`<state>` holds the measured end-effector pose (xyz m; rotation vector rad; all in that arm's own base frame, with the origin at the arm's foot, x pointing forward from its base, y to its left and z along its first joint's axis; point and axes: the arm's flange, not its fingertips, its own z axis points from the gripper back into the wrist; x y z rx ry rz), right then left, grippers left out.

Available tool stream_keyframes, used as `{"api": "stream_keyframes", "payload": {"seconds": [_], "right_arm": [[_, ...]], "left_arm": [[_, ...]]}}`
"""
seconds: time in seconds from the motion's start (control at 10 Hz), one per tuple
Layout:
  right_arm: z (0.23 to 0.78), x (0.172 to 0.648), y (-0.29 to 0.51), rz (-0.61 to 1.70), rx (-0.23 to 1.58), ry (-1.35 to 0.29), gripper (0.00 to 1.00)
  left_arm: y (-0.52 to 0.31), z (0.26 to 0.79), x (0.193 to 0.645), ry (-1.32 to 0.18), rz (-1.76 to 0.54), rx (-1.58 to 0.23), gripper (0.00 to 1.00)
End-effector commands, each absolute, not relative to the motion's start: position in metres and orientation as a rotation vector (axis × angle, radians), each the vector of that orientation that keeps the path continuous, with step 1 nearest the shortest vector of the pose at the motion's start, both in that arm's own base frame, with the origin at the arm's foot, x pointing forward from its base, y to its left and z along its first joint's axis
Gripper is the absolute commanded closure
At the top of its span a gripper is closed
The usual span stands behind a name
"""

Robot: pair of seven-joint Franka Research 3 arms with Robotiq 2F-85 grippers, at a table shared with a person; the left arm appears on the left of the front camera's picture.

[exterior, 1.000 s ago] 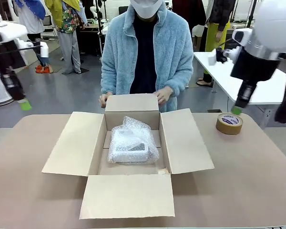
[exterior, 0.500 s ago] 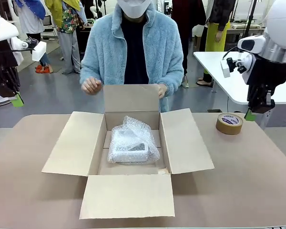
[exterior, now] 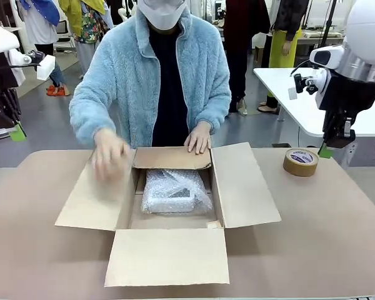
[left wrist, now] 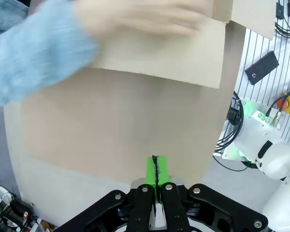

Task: Wrap the clocks to prevent damage.
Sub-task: Push the right (or left) flap of the Package Box to close it.

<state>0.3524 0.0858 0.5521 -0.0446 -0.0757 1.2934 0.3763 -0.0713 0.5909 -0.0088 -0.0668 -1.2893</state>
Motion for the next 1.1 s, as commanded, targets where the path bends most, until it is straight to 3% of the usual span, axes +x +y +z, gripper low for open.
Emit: {"api": "stream_keyframes", "payload": {"seconds": [0.0, 1.0], "right_arm": [[0.5519, 0.3535, 0.0873, 1.280, -0.037, -0.093, 0.99], [0.5519, 0.3535, 0.0873, 1.280, -0.037, -0.093, 0.99]], "left_arm": [[-0.0723, 0.5926, 0.3752, -0.066, -1.270, -0.027, 0.99], [-0.0723, 0.5926, 0.3752, -0.066, -1.270, -0.027, 0.99]]}}
